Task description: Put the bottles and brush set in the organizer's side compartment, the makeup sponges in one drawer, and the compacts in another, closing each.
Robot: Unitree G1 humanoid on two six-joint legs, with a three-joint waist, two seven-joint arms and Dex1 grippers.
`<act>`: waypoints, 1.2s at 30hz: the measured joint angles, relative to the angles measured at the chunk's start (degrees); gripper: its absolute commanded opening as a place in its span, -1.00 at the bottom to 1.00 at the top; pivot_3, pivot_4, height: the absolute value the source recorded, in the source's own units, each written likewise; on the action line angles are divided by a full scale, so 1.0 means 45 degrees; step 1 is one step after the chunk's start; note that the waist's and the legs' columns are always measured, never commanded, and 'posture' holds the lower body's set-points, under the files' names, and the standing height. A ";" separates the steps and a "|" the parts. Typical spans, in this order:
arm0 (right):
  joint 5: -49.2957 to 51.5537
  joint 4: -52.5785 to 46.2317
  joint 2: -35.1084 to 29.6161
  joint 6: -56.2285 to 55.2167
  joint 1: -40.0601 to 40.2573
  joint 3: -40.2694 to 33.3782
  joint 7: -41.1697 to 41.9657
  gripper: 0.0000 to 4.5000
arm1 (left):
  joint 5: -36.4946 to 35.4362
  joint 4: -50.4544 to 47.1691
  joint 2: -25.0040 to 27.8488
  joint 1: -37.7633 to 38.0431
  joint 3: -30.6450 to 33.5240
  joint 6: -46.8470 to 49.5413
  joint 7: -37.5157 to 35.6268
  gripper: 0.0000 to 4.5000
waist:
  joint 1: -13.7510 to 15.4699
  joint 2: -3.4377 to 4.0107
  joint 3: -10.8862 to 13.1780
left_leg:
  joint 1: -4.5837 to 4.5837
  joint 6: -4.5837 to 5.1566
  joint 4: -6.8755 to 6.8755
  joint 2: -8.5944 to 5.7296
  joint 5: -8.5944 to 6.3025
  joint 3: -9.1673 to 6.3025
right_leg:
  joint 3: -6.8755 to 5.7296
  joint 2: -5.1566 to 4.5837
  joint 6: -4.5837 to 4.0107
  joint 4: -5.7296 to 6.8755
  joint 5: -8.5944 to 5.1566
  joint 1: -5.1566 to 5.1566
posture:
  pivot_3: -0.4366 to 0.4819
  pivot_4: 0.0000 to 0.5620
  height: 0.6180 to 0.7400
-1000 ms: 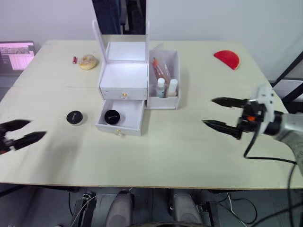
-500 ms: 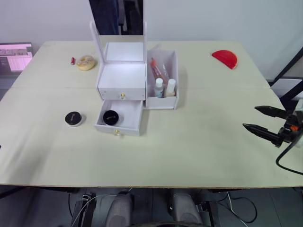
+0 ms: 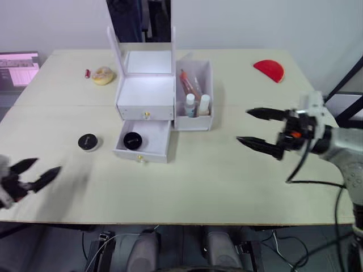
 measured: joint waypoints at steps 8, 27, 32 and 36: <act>-0.0010 -0.0752 0.1370 0.1353 -0.2615 0.2997 -0.0640 1.00 | 0.0464 -0.0567 -0.0873 -0.2022 -0.2101 0.0750 0.2507 0.99 | 0.0036 -0.0011 -0.0009 | -0.0017 -0.0006 0.0012 -0.0008 0.0004 -0.0004 | -0.0001 -0.0001 -0.0001 -0.0008 0.0003 0.0001 | -0.05 -0.47 0.99; -0.1102 -0.0734 0.1821 0.1277 -0.3136 0.4099 -0.0674 1.00 | 0.2451 0.4095 -0.1820 -0.5844 -0.4604 -0.0761 0.4404 0.76 | 0.0005 -0.0011 -0.0012 | -0.0002 -0.0011 0.0010 -0.0007 0.0010 -0.0006 | -0.0003 0.0006 0.0051 0.0015 0.0034 0.0002 | -0.05 -0.47 0.99; -0.1119 -0.0742 0.1821 0.1276 -0.3139 0.4092 -0.0739 1.00 | 0.2358 0.4126 -0.1843 -0.5840 -0.4577 -0.0808 0.4495 0.20 | 0.0007 -0.0011 -0.0012 | -0.0002 -0.0012 0.0011 -0.0007 0.0011 -0.0006 | -0.0003 0.0006 0.0051 0.0015 0.0034 0.0003 | -0.05 -0.47 0.99; -0.1212 -0.0741 0.1846 0.1269 -0.3146 0.4092 -0.0747 1.00 | 0.2262 0.4094 -0.1843 -0.5805 -0.4560 -0.0799 0.4550 0.20 | 0.0007 -0.0011 -0.0012 | -0.0003 -0.0012 0.0009 -0.0007 0.0011 -0.0007 | -0.0003 0.0006 0.0052 0.0014 0.0034 0.0003 | -0.05 -0.47 0.99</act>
